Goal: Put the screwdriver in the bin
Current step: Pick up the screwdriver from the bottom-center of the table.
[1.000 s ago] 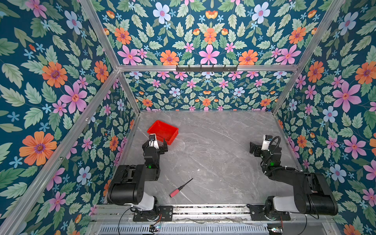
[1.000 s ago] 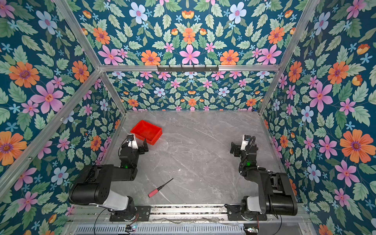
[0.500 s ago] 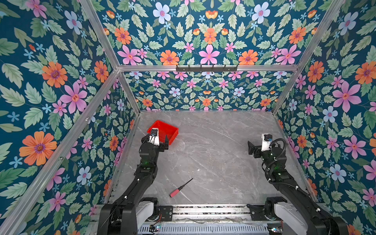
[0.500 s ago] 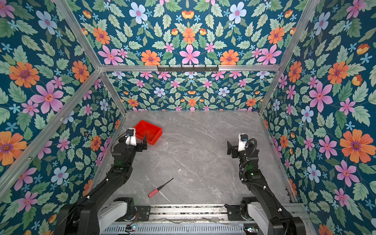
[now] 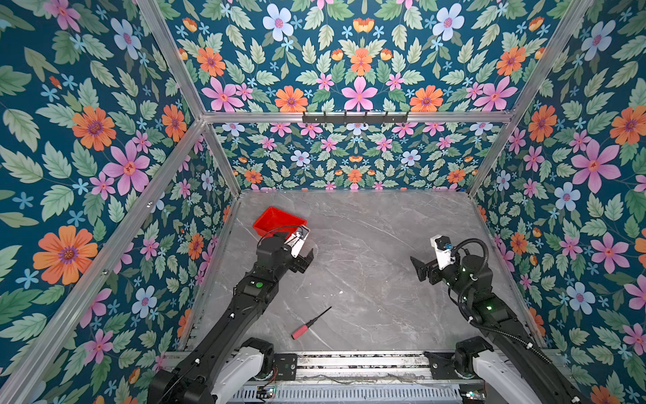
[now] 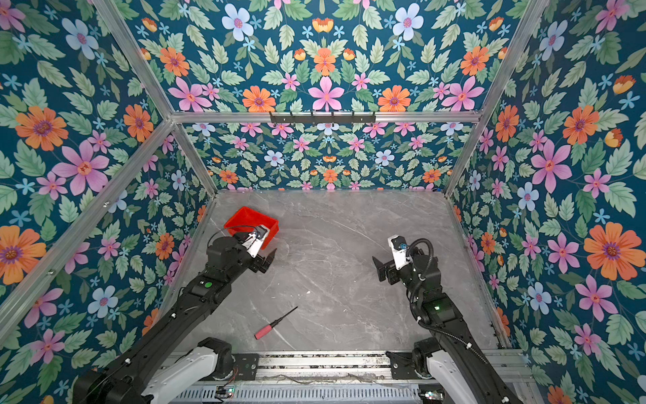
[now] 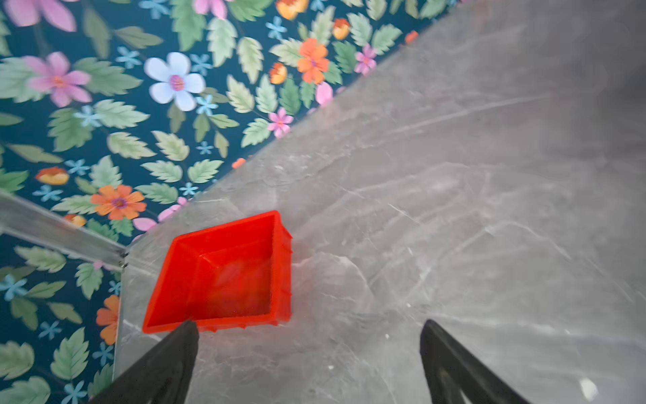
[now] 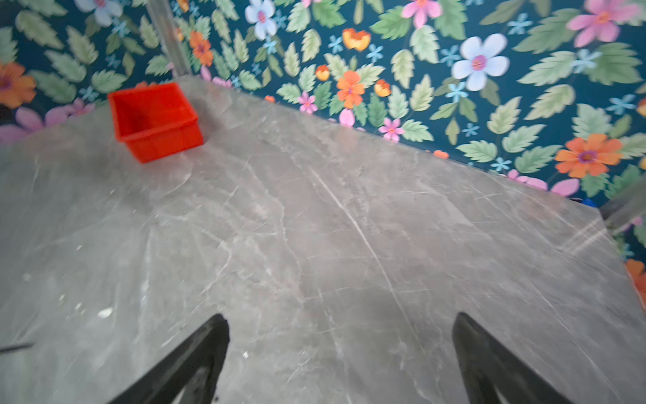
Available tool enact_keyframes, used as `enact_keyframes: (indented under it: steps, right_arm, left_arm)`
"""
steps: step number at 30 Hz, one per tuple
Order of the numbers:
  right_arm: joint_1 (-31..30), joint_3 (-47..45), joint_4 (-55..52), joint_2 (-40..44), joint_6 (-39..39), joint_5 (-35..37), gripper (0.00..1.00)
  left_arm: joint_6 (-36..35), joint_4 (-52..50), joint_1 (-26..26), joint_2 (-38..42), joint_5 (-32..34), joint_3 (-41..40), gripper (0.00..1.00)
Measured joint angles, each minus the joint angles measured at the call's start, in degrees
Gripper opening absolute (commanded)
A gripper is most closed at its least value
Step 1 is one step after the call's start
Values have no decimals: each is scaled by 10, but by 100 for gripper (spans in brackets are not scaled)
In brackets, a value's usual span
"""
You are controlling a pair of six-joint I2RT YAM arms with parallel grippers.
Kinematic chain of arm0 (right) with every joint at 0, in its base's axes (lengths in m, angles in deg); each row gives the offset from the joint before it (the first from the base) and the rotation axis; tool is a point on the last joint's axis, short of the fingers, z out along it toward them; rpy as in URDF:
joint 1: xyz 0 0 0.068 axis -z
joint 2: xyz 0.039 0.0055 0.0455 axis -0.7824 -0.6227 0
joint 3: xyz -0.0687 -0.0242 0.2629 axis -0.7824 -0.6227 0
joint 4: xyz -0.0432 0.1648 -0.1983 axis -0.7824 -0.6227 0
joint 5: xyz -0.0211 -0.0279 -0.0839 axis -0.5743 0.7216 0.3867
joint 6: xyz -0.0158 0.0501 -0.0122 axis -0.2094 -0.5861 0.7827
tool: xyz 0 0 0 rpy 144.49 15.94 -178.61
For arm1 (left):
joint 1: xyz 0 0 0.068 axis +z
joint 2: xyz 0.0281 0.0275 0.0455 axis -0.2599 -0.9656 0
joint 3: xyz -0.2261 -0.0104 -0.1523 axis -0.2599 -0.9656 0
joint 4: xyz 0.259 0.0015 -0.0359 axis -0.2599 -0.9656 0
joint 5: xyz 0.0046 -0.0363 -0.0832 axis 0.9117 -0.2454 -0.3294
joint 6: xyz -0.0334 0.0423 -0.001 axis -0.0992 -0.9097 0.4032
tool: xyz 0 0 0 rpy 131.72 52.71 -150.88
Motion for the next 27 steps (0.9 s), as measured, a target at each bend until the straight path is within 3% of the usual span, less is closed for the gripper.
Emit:
enact_keyframes:
  steps: [4,13,27]
  right_arm:
    - [-64,26,-50,-18,47,3,99]
    - [-139,75,-116,-56,97,-14,99]
    - [-223,117,-214,-62,158,-122,99]
  left_arm:
    - [-50,-74,-43,-13,11,18,100]
    - [-110,-211,-115,-25,31,24,100]
    - [-81,-292,-234,-55,21,-19,100]
